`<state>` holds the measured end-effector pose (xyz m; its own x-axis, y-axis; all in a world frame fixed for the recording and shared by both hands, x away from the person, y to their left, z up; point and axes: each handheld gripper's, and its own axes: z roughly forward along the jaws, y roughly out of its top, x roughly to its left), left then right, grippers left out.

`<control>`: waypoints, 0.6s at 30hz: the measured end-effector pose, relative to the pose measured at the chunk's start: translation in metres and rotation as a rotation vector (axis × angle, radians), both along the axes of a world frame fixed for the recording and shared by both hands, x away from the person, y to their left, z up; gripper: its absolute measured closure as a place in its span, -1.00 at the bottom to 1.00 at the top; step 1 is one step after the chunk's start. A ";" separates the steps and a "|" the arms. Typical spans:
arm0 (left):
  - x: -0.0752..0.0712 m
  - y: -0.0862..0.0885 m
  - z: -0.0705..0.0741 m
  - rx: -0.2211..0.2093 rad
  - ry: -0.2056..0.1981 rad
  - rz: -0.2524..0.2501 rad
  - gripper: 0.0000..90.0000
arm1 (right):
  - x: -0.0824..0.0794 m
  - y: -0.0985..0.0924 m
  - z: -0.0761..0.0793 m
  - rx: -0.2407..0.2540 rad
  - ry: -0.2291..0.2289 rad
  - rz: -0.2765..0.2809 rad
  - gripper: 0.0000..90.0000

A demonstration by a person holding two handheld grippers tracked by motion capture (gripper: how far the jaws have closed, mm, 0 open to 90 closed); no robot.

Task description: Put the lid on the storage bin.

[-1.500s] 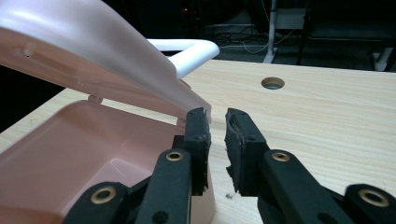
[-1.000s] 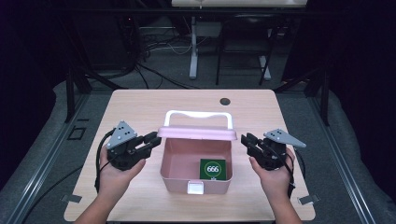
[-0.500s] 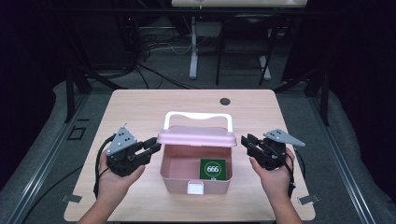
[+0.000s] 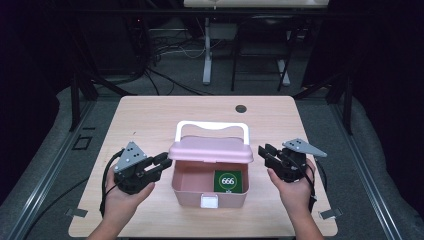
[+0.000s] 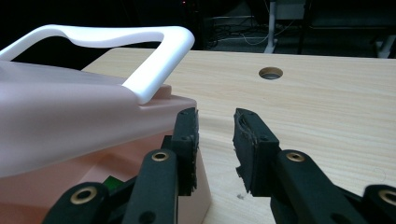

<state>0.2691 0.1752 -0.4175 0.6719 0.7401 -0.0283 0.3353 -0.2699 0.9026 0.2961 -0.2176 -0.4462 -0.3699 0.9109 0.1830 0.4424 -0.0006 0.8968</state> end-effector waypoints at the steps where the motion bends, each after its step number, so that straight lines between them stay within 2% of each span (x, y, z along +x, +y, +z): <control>1: 0.000 0.000 0.000 0.000 0.000 0.000 0.65 | 0.000 0.000 0.000 0.000 0.000 0.000 0.55; 18: -0.008 0.003 -0.014 -0.009 0.021 -0.008 0.64 | 0.001 -0.001 -0.003 0.003 0.006 0.003 0.54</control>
<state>0.2608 0.1780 -0.4316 0.6770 0.7343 -0.0488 0.3518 -0.2647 0.8979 0.2974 -0.2187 -0.4488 -0.3716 0.9092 0.1876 0.4477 -0.0015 0.8942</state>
